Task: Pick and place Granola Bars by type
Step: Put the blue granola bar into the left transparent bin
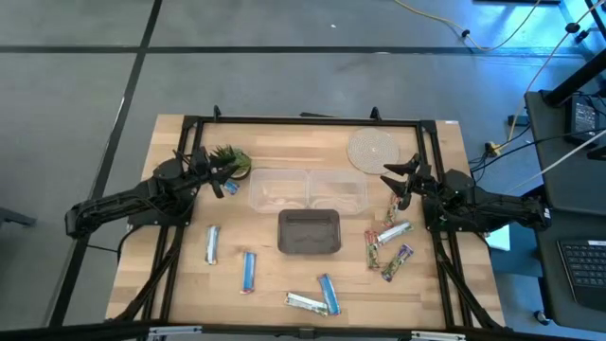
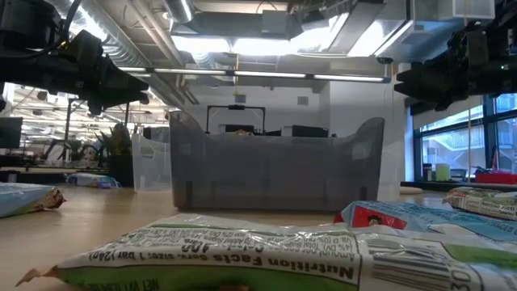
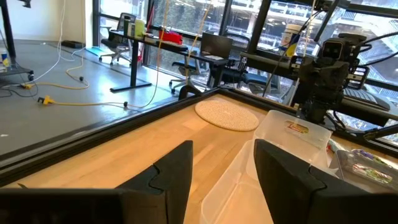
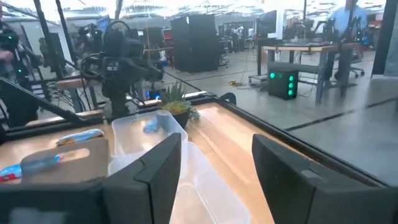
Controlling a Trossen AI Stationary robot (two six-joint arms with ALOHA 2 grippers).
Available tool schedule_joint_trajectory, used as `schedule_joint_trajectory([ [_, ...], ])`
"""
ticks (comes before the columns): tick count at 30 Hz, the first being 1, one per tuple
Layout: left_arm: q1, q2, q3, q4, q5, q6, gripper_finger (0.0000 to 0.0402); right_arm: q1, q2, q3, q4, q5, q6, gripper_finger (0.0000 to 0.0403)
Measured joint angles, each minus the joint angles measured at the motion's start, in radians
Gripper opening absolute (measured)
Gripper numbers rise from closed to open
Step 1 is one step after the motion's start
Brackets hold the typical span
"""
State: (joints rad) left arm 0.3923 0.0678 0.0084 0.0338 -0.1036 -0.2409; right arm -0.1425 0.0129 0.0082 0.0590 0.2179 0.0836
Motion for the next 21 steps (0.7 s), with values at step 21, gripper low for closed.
schedule_joint_trajectory([
  [21, 0.000, 0.000, 0.000, 0.015, -0.130, 0.000, 0.0164, 0.000, 0.000, 0.000, 0.019, 0.225, 0.200, 0.0200],
])
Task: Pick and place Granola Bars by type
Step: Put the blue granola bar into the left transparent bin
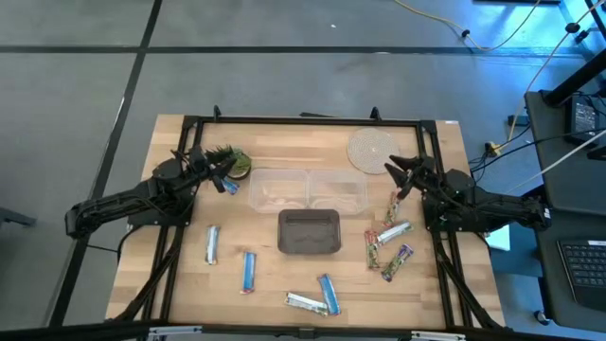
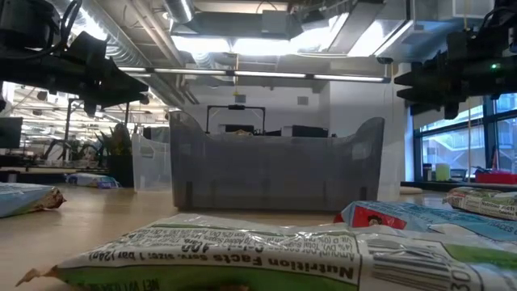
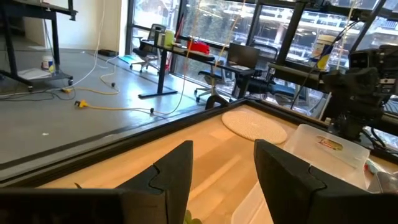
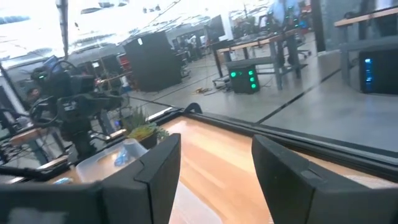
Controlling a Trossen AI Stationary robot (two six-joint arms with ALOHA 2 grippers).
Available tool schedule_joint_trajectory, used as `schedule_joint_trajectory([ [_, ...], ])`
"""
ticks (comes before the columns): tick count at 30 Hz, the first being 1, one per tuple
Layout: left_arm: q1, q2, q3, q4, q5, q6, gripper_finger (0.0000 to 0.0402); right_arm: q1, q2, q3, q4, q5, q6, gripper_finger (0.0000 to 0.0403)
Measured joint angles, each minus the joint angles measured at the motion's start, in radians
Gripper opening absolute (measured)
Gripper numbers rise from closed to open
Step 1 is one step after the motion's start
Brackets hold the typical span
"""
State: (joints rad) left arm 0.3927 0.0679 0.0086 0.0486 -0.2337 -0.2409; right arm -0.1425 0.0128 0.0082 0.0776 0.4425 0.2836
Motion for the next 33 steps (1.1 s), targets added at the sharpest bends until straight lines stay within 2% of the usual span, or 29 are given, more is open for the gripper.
schedule_joint_trajectory([
  [10, 0.000, 0.000, 0.000, 0.000, 0.009, -0.011, 0.0164, 0.000, 0.000, 0.000, 0.002, 0.066, -0.001, 0.0200],
  [33, 0.000, 0.000, 0.000, 0.000, 0.037, -0.034, 0.0164, 0.000, 0.000, 0.000, 0.002, 0.065, -0.001, 0.0200],
])
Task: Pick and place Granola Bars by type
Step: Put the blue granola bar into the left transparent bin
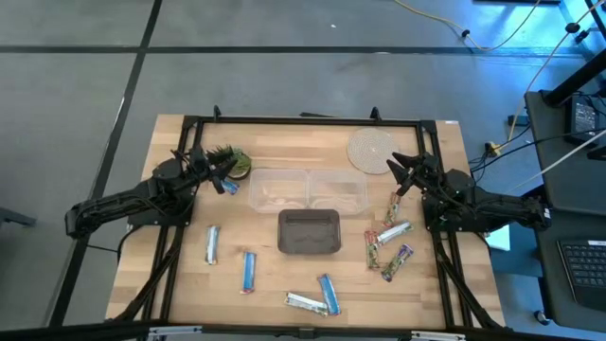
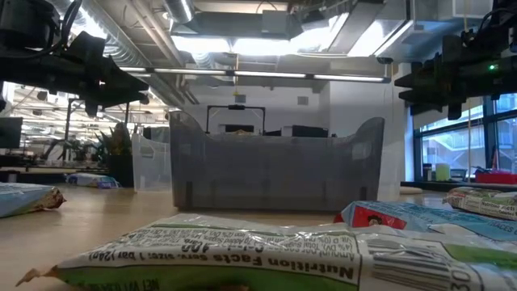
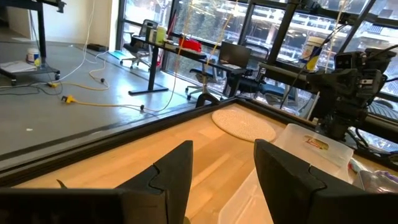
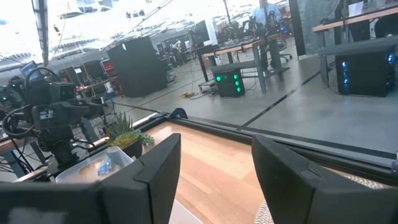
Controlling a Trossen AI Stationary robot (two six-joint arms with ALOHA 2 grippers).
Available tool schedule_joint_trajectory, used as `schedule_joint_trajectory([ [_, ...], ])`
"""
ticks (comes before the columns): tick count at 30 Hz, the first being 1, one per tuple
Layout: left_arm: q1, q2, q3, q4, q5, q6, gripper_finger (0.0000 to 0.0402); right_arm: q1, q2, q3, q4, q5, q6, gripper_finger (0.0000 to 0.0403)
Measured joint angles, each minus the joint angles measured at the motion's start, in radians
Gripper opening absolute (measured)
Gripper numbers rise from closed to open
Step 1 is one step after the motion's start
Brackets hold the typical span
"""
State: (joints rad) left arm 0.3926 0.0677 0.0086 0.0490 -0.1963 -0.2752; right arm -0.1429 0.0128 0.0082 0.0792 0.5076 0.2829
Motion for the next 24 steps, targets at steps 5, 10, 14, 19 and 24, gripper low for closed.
schedule_joint_trajectory([
  [5, 0.000, 0.000, 0.000, 0.000, 0.000, 0.000, 0.0166, 0.000, 0.000, 0.000, 0.000, 0.000, -0.001, 0.0200],
  [10, 0.000, 0.000, 0.000, 0.000, 0.000, 0.000, 0.0189, 0.000, 0.000, 0.000, 0.000, 0.001, -0.002, 0.0200],
  [14, 0.000, 0.000, 0.000, 0.000, 0.000, 0.000, 0.0228, 0.000, 0.000, 0.000, 0.000, 0.021, -0.003, 0.0200],
  [19, 0.000, 0.000, 0.000, 0.000, 0.019, 0.000, 0.0271, 0.000, 0.000, 0.000, 0.000, 0.023, -0.003, 0.0200],
  [24, 0.000, 0.000, 0.000, 0.004, 0.026, -0.052, 0.0283, 0.000, 0.000, 0.000, 0.000, 0.023, -0.025, 0.0200],
])
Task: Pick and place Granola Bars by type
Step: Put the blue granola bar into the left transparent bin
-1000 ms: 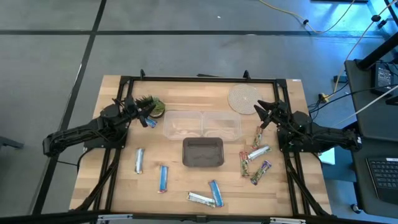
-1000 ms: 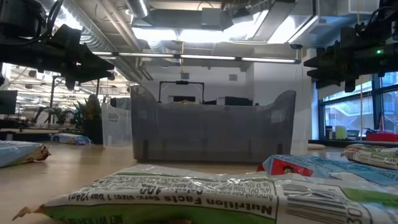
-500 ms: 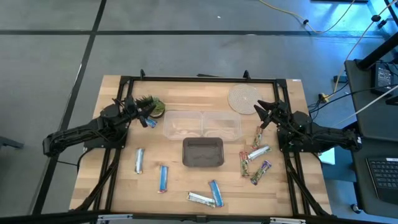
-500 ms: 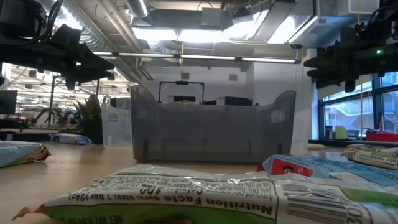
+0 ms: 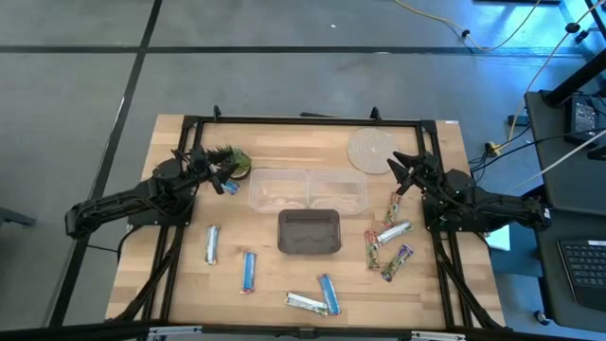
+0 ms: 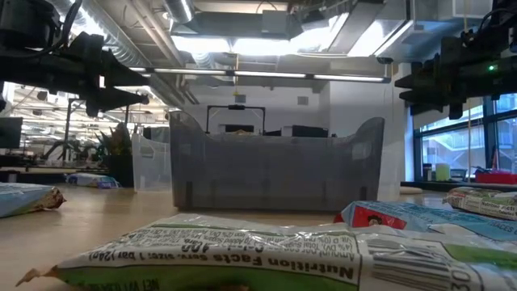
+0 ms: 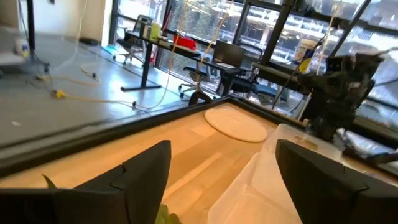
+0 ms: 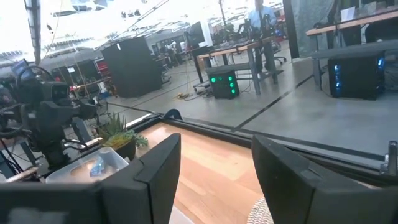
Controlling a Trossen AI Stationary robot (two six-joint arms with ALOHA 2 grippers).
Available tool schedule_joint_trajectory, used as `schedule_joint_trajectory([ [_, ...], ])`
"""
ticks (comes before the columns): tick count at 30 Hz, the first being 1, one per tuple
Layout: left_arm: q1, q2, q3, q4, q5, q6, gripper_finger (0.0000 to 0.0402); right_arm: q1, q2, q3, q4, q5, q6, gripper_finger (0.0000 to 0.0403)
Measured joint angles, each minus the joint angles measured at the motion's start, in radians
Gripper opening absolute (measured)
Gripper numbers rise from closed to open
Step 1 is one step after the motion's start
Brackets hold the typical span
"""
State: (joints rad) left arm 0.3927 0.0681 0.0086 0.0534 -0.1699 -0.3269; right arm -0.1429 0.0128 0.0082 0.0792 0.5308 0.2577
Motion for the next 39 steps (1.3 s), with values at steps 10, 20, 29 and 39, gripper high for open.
schedule_joint_trajectory([
  [10, -0.001, 0.115, 0.240, -0.244, 0.099, 0.137, 0.0269, 0.000, 0.000, 0.000, 0.001, 0.040, -0.003, 0.0200],
  [20, -0.028, 0.514, 0.600, -0.657, 0.136, 0.198, 0.0260, 0.000, 0.000, 0.000, 0.002, 0.055, 0.023, 0.0200],
  [29, -0.079, 0.825, 0.829, -1.064, -0.040, 0.184, 0.0249, 0.000, 0.006, 0.000, 0.003, 0.053, 0.031, 0.0200],
  [39, -0.101, 0.995, 0.888, -1.213, 0.012, 0.190, 0.0238, 0.000, 0.007, 0.000, 0.002, 0.053, 0.026, 0.0200],
])
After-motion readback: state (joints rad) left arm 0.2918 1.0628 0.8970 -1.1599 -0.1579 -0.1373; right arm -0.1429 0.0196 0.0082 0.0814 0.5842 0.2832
